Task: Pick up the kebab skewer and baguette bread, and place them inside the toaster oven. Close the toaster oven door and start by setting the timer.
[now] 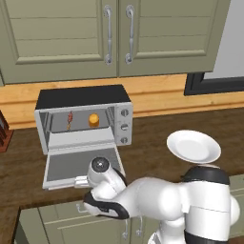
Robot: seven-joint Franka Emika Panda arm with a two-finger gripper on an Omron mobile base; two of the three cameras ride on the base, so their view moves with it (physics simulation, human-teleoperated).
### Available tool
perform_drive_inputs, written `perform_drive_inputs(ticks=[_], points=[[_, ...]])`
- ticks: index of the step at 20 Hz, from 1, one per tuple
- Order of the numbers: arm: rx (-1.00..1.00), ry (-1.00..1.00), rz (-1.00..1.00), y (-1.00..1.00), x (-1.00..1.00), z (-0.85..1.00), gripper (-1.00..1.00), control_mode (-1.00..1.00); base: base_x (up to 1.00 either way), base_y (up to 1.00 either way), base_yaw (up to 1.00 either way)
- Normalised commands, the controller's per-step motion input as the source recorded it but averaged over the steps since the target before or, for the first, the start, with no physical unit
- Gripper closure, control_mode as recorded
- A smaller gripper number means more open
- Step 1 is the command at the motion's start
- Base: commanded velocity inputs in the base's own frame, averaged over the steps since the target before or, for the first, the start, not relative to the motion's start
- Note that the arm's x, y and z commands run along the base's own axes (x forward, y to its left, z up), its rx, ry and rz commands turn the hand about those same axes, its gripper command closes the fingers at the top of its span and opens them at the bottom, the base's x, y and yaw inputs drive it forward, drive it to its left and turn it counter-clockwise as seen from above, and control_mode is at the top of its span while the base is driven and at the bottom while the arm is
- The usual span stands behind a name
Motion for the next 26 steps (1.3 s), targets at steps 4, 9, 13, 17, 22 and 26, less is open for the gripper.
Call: perform_drive_inputs(ticks=[4, 9, 13, 17, 22, 26], points=[[0.0, -0.14, 0.0, 0.0, 0.51, 0.52, -1.0, -1.0, 0.0, 0.0, 0.0], [0.0, -0.2, 0.0, -0.03, 0.54, 0.52, -1.0, -1.0, 0.0, 0.0, 0.0], [0.0, -0.24, 0.0, -0.17, 0.49, 0.37, -1.0, -1.0, 0.0, 0.0, 0.0], [0.0, -0.28, 0.0, -0.28, 0.44, 0.12, -1.0, -1.0, 0.0, 0.0, 0.0], [0.0, -0.32, 0.02, -0.32, 0.4, -0.01, -1.0, -1.0, 0.0, 0.0, 0.0], [0.04, -0.38, 0.05, -0.35, 0.51, -0.11, -1.0, -1.0, 0.0, 0.0, 0.0]])
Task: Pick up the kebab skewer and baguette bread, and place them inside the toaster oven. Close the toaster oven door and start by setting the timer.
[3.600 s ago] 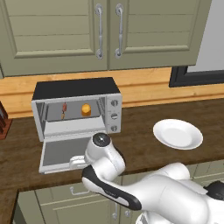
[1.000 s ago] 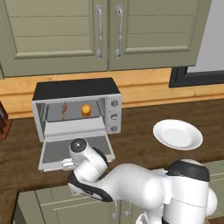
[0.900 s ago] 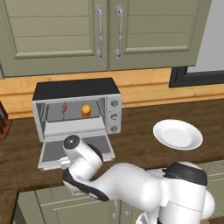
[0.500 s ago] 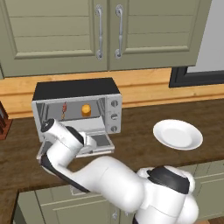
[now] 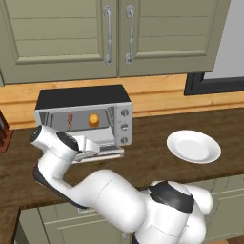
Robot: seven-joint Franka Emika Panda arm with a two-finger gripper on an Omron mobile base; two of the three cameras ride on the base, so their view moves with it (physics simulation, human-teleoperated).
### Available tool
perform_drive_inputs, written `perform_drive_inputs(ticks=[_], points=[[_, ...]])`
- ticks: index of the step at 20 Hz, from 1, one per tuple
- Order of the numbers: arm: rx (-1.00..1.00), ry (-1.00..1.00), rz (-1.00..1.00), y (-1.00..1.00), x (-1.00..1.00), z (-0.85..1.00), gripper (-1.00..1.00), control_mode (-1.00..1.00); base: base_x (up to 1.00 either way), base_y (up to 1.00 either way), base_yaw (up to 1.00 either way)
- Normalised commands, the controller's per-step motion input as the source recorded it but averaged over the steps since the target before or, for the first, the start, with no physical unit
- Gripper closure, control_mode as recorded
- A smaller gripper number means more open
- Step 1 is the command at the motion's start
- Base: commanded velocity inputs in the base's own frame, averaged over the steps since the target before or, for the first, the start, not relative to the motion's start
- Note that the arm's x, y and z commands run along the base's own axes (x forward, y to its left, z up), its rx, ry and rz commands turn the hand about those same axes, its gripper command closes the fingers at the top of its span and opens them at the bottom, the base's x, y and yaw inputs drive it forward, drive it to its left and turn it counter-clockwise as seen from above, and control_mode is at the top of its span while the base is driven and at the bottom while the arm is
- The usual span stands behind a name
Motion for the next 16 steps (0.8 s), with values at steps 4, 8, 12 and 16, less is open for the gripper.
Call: perform_drive_inputs(ticks=[4, 8, 12, 16], points=[[0.08, -0.39, 0.08, -0.45, 0.62, -0.01, -1.0, -1.0, 0.0, 0.0, 0.0], [0.08, -0.31, 0.08, -0.43, 0.61, 0.0, -1.0, -1.0, 0.0, 0.0, 0.0], [0.06, -0.16, 0.06, -0.14, 0.66, 0.08, -1.0, -1.0, 0.0, 0.0, 0.0], [0.02, -0.04, 0.01, 0.0, 0.6, 0.38, -1.0, -1.0, 0.0, 0.0, 0.0]])
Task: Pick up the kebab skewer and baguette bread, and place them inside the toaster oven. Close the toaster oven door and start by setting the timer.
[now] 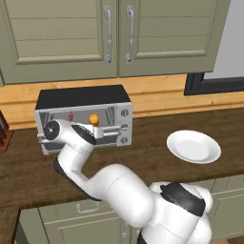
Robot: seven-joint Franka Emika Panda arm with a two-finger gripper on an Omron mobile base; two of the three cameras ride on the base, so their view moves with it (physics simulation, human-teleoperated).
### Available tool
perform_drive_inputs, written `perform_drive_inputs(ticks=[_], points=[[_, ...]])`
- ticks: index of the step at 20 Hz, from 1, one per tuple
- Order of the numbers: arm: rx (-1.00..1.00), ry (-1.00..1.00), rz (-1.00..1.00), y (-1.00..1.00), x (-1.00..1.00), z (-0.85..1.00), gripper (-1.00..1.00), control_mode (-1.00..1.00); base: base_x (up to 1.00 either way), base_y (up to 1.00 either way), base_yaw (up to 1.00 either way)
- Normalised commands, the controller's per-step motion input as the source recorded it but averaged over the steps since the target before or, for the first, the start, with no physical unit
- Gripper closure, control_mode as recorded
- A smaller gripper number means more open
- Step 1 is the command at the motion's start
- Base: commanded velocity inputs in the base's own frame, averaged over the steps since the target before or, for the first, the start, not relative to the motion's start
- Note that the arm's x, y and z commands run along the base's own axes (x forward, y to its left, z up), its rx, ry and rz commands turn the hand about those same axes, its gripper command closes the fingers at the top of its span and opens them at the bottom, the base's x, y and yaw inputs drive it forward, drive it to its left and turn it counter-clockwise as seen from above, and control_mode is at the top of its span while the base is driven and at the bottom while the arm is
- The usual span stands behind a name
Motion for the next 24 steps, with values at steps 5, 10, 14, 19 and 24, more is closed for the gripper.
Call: perform_drive_inputs(ticks=[5, 10, 14, 19, 24], points=[[0.0, 0.0, 0.01, 0.0, 0.63, 0.31, -1.0, -1.0, 0.0, 0.0, 0.0], [0.0, 0.0, 0.03, -0.03, 0.55, 0.04, -1.0, -1.0, 0.0, 0.0, 0.0], [0.0, -0.01, 0.04, -0.02, 0.39, -0.09, -1.0, -1.0, 0.0, 0.0, 0.0], [0.0, 0.0, 0.03, -0.05, 0.65, -0.23, -1.0, -1.0, 0.0, 0.0, 0.0], [0.0, 0.0, 0.03, -0.11, 0.52, -0.45, -1.0, -1.0, 0.0, 0.0, 0.0]])
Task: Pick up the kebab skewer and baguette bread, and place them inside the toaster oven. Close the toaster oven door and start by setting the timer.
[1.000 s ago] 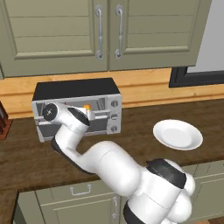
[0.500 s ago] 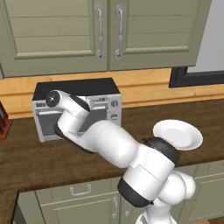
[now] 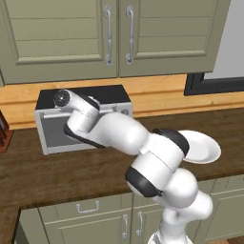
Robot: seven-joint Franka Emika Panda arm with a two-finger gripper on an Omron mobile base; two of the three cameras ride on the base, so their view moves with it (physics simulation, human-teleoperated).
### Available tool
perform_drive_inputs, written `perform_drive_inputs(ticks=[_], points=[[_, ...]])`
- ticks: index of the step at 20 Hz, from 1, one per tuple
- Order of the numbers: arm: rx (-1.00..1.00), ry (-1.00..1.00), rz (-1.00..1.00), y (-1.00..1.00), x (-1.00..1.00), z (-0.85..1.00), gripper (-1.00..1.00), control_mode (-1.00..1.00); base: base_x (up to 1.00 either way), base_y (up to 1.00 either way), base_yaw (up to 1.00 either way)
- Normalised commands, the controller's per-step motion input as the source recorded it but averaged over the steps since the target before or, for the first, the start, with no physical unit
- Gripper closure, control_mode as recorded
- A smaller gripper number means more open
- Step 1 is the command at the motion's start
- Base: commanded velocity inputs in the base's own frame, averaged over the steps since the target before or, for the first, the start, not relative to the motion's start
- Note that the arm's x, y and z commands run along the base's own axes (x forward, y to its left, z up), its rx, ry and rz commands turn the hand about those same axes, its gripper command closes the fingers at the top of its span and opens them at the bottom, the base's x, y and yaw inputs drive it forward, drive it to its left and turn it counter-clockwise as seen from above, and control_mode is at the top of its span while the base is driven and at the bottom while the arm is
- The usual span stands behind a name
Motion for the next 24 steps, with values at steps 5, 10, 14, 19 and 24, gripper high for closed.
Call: perform_drive_inputs(ticks=[5, 10, 14, 19, 24], points=[[0.0, 0.02, 0.03, -0.08, 0.44, -0.6, -1.0, -1.0, 0.0, 0.0, 0.0], [0.02, 0.01, 0.04, -0.06, 0.11, -0.1, -1.0, -1.0, 0.0, 0.0, 0.0], [0.05, 0.0, 0.06, -0.23, -0.54, 0.01, -1.0, -1.0, 0.0, 0.0, 0.0], [0.04, 0.0, 0.05, -0.34, -0.71, 0.0, -1.0, -1.0, 0.0, 0.0, 0.0], [0.0, 0.0, 0.09, -0.82, -0.57, -0.32, -1.0, -1.0, 0.0, 0.0, 0.0]])
